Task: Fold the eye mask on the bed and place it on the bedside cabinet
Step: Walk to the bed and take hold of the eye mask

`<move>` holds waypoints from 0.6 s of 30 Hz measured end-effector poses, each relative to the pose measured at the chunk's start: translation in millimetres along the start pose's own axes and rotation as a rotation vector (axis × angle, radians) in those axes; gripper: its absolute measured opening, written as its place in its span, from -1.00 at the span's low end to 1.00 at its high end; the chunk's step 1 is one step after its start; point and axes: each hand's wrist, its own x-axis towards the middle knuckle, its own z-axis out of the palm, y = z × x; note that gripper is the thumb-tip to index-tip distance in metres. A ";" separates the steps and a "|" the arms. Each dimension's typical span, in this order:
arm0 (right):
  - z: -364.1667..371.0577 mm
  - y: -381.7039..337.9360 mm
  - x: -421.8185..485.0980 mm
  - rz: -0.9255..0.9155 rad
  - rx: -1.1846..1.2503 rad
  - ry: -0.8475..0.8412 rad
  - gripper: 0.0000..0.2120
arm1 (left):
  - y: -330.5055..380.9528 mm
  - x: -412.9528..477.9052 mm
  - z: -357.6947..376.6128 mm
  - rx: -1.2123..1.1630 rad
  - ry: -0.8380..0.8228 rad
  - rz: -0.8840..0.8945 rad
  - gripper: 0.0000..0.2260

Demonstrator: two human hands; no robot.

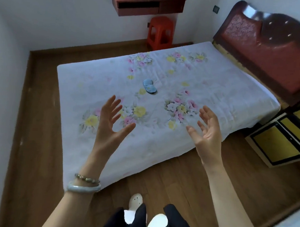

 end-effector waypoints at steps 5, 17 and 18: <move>12.8 11.5 66.2 0.042 -0.019 0.015 -0.36 | -18.4 67.8 15.4 0.016 -0.041 -0.019 -0.23; 26.0 84.9 250.4 0.089 -0.062 -0.149 -0.39 | -86.6 207.0 71.6 0.093 0.062 -0.131 -0.23; 25.4 93.3 271.7 0.102 -0.065 -0.175 -0.39 | -93.8 220.9 82.0 0.102 0.080 -0.149 -0.23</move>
